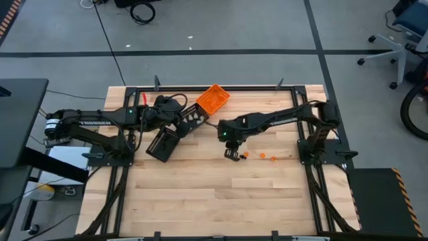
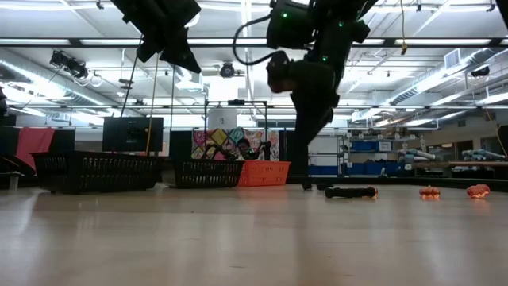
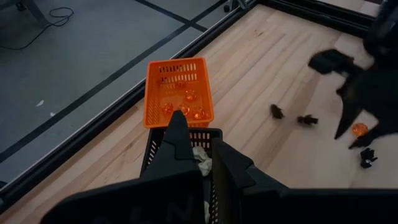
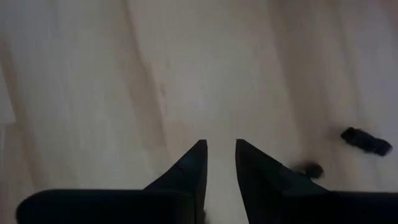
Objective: Sort Halloween decoration
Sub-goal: Put the black voodoo toy into the bottom black bin
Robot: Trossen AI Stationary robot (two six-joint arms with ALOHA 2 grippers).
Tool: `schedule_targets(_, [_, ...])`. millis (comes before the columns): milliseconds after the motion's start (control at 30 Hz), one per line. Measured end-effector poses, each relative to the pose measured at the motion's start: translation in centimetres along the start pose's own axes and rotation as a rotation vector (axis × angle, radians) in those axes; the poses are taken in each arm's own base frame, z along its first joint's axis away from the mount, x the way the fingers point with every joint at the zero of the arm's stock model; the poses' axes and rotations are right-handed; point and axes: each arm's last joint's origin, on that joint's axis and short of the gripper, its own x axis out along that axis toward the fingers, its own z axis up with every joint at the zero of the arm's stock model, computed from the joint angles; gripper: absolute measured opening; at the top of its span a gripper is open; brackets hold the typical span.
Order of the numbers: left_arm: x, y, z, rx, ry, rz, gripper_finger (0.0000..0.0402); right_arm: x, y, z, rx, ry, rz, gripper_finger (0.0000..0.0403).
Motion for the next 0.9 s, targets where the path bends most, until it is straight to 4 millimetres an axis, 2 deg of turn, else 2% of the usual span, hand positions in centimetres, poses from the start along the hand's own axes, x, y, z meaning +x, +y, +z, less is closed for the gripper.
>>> schedule_targets(200, [0.0, 0.0, 0.0, 0.0, 0.0, 0.0, 0.0, -2.3, -1.5, 0.5, 0.028, -0.071, -0.002, 0.0067])
schedule_targets(367, [0.0, 0.0, 0.0, 0.0, 0.0, 0.0, 0.0, -2.6, -2.9, 0.8, 0.048, -0.078, -0.009, 0.0048])
schedule_targets(600, [0.0, 0.0, 0.0, 0.0, 0.0, 0.0, 0.0, -1.5, -5.0, 0.8, 0.081, -0.021, -0.016, 0.0061])
schedule_targets(733, [0.0, 0.0, 0.0, 0.0, 0.0, 0.0, 0.0, -0.6, -6.3, 0.3, 0.179, 0.065, -0.001, 0.0083])
schedule_targets(900, [0.0, 0.0, 0.0, -0.002, -0.004, -0.002, 0.0, 0.7, -6.9, -0.2, 0.297, 0.14, -0.017, 0.0114])
